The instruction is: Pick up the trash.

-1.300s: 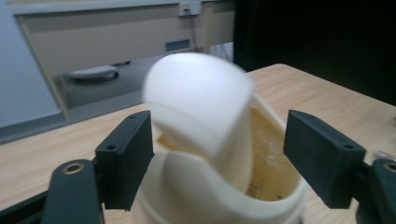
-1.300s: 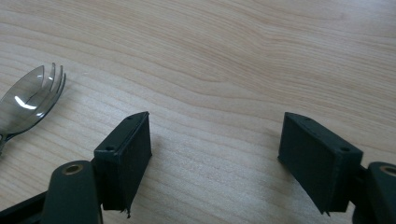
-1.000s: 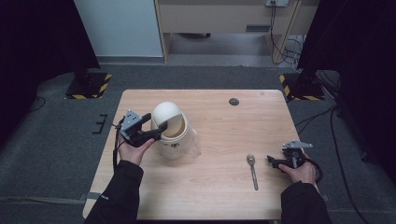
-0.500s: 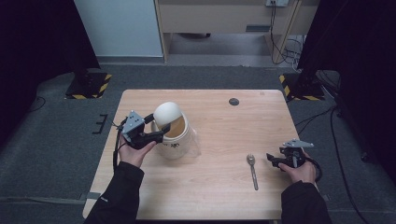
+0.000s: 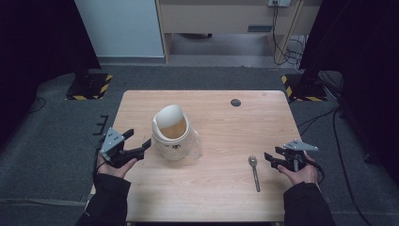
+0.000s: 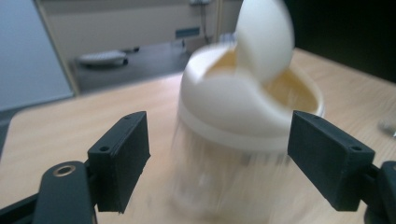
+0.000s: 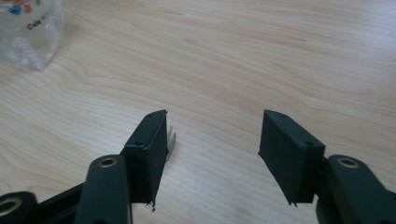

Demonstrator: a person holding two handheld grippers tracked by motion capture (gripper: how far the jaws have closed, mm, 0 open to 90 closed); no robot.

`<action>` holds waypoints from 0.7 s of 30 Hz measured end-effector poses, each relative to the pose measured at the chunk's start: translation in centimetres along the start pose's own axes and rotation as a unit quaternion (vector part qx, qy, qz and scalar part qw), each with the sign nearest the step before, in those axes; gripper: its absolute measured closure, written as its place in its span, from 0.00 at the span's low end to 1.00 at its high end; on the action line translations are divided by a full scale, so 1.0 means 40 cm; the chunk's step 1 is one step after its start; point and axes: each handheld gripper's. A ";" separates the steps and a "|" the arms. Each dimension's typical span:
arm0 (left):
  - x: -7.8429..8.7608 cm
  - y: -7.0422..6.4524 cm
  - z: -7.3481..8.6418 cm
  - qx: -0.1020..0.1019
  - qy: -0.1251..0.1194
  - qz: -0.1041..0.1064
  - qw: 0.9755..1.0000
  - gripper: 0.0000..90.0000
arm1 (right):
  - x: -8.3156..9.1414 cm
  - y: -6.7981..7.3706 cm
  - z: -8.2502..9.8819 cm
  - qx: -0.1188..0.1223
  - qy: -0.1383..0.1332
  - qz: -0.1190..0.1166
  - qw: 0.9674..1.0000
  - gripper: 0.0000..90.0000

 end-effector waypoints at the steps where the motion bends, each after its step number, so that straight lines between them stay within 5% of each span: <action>1: 0.006 0.004 0.020 0.005 0.010 -0.006 1.000 0.22 | 0.000 0.006 0.000 -0.004 0.001 -0.002 1.000 0.48; 5: 0.012 0.015 0.074 0.011 0.045 -0.022 0.999 0.22 | -0.009 0.034 0.005 0.004 0.019 -0.011 1.000 0.49; 8: -0.011 0.032 0.113 -0.001 0.090 -0.040 0.995 0.22 | -0.024 0.055 0.014 0.006 0.029 -0.020 0.999 0.51; 13: -0.031 0.057 0.135 0.032 0.103 -0.043 0.993 0.22 | -0.055 0.080 0.027 0.010 0.066 -0.027 0.997 0.52; 21: -0.034 0.061 0.137 0.034 0.104 -0.045 0.993 0.22 | -0.089 0.101 0.046 0.025 0.116 -0.015 0.993 0.55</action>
Point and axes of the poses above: each handheld gripper's, and its own axes: x roughly backward along the jaws, z roughly out of its underside, y roughly to its left, and after that the axes turned 1 degree about -x, right-handed
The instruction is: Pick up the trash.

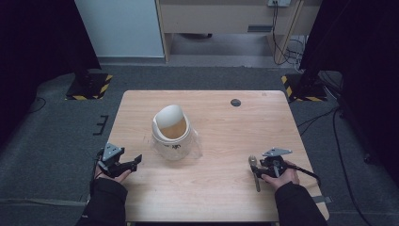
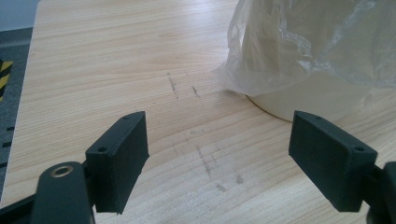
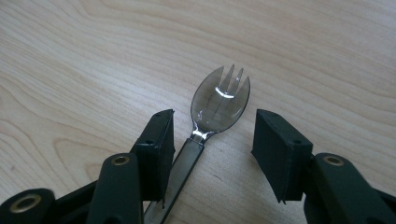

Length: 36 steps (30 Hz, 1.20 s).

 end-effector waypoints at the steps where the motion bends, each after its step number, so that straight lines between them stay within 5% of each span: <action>1: -0.001 -0.001 0.000 -0.001 0.000 0.000 1.000 0.22 | -0.003 0.002 0.001 0.001 0.004 0.000 1.000 0.55; 5: -0.005 -0.002 -0.001 -0.001 0.001 0.002 1.000 0.22 | -0.012 0.008 0.000 0.014 0.010 0.010 1.000 0.58; 14: -0.005 -0.002 -0.001 0.001 0.000 0.005 1.000 0.22 | -0.014 0.005 -0.008 0.032 0.013 0.004 0.999 0.88; 19: -0.004 -0.002 -0.002 0.001 -0.002 0.005 1.000 0.22 | -0.012 -0.004 -0.013 0.029 0.011 0.005 1.000 0.89; 29: 0.004 -0.013 -0.013 0.003 -0.023 0.012 1.000 0.23 | 0.028 -0.034 -0.045 -0.001 -0.079 -0.020 0.997 0.89; 36: 0.013 -0.032 -0.033 -0.010 -0.050 0.020 0.999 0.23 | 0.071 -0.051 -0.079 -0.014 -0.156 -0.031 0.987 0.89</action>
Point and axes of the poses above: each handheld gripper's, and its own axes: x roughly backward along the jaws, z roughly out of its underside, y roughly to its left, and after that the axes turned 1 degree about -x, right-handed
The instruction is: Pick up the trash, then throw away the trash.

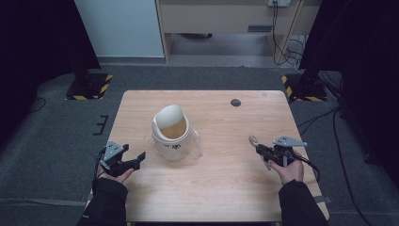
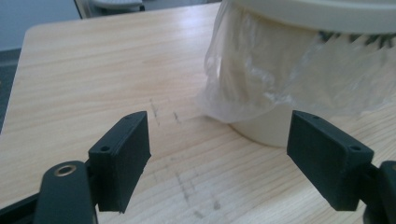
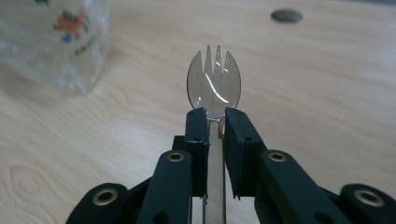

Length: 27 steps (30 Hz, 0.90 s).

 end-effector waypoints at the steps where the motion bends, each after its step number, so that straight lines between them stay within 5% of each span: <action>1: 0.000 0.000 0.000 0.000 0.000 0.000 1.000 0.23 | 0.005 -0.001 -0.006 -0.004 -0.012 -0.002 1.000 0.89; 12: 0.042 -0.016 -0.052 -0.007 -0.078 -0.008 0.997 0.23 | 0.054 -0.012 -0.060 -0.016 -0.095 -0.025 0.995 0.89; 21: 0.067 -0.043 -0.108 -0.011 -0.117 -0.004 0.993 0.23 | 0.090 0.009 -0.120 -0.009 -0.162 -0.056 0.985 0.89; 27: 0.075 -0.067 -0.142 -0.005 -0.140 0.021 0.990 0.23 | 0.107 0.027 -0.164 0.001 -0.191 -0.072 0.979 0.89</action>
Point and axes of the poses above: each handheld gripper's, and its own axes: x roughly backward along the jaws, z roughly out of its underside, y roughly to its left, and after that the axes turned 1 degree about -x, right-handed
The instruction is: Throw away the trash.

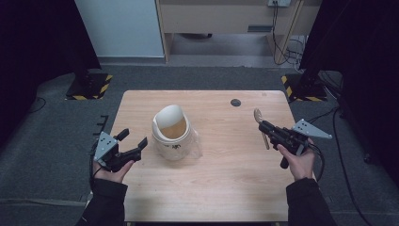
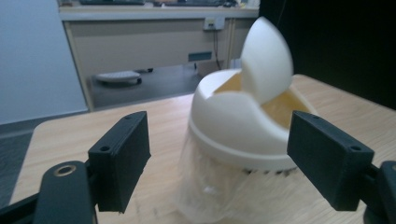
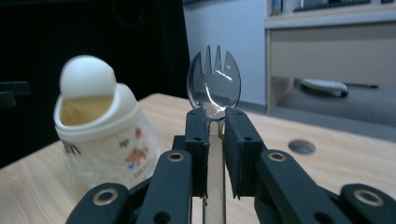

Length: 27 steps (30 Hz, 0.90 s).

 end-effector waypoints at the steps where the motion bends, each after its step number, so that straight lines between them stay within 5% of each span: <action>1: -0.007 -0.012 -0.013 0.006 -0.010 0.010 1.000 0.24 | -0.006 0.008 -0.015 0.002 -0.009 -0.005 1.000 0.89; 8: -0.041 -0.064 -0.067 0.015 -0.040 0.044 0.998 0.27 | -0.028 0.035 -0.046 0.017 -0.026 -0.021 0.999 0.89; 16: -0.094 -0.136 -0.105 0.014 -0.046 0.080 0.996 0.28 | -0.054 0.061 -0.052 0.029 -0.033 -0.040 0.998 0.89; 27: -0.154 -0.187 -0.152 0.020 -0.058 0.107 0.992 0.31 | -0.078 0.078 -0.059 0.031 -0.041 -0.058 0.997 0.89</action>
Point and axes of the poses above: each handheld gripper's, and its own axes: x roughly backward along the jaws, z roughly out of its underside, y roughly to its left, and after that the axes turned 1 degree about -x, right-handed
